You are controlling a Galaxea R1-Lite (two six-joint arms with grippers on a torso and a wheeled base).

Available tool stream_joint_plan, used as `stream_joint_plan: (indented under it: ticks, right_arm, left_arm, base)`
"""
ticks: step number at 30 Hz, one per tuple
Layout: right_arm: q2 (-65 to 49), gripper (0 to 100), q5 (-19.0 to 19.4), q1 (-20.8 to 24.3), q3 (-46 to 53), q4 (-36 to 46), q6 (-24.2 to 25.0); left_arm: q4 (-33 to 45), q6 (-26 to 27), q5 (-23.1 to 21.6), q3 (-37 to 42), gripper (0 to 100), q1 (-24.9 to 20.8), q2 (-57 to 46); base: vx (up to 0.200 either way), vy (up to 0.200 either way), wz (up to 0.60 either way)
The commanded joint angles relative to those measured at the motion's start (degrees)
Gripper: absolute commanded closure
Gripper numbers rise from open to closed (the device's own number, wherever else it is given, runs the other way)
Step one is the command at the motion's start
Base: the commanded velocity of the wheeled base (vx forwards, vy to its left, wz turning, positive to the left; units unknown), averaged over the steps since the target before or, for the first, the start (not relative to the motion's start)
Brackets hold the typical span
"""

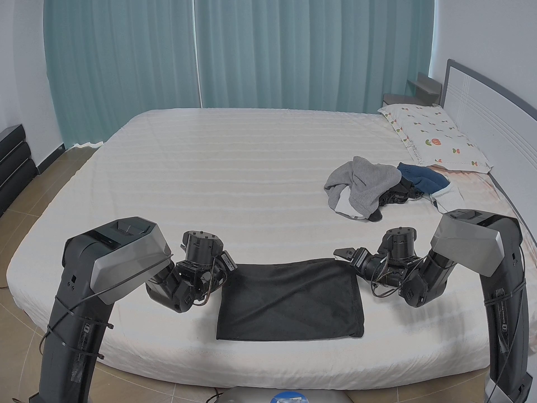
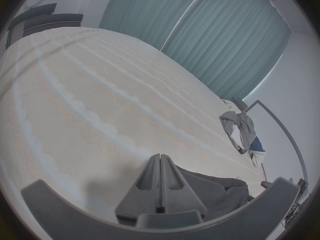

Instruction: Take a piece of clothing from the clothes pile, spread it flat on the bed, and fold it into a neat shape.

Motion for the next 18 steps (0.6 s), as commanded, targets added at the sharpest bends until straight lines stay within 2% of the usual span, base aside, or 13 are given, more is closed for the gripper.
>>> stream_joint_plan:
  ticks: [1, 6, 18]
  right_arm:
    - [0.0, 0, 0.0, 0.0, 0.1, 0.0, 0.0]
    - [0.0, 0, -0.1, 0.0, -0.3, 0.1, 0.0]
    - [1.3, 0, -0.2, 0.0, -2.1, 0.3, -0.4]
  left_arm:
    - [0.0, -0.2, 0.3, 0.5, 100, 0.0, -0.2]
    - [-0.5, -0.4, 2.4, 0.7, 100, 0.1, -0.1]
    - [-0.6, -1.1, 2.5, 0.8, 100, 0.4, -0.2]
  base:
    - [0.000, 0.000, 0.00]
    - [0.000, 0.000, 0.00]
    - [0.000, 0.000, 0.00]
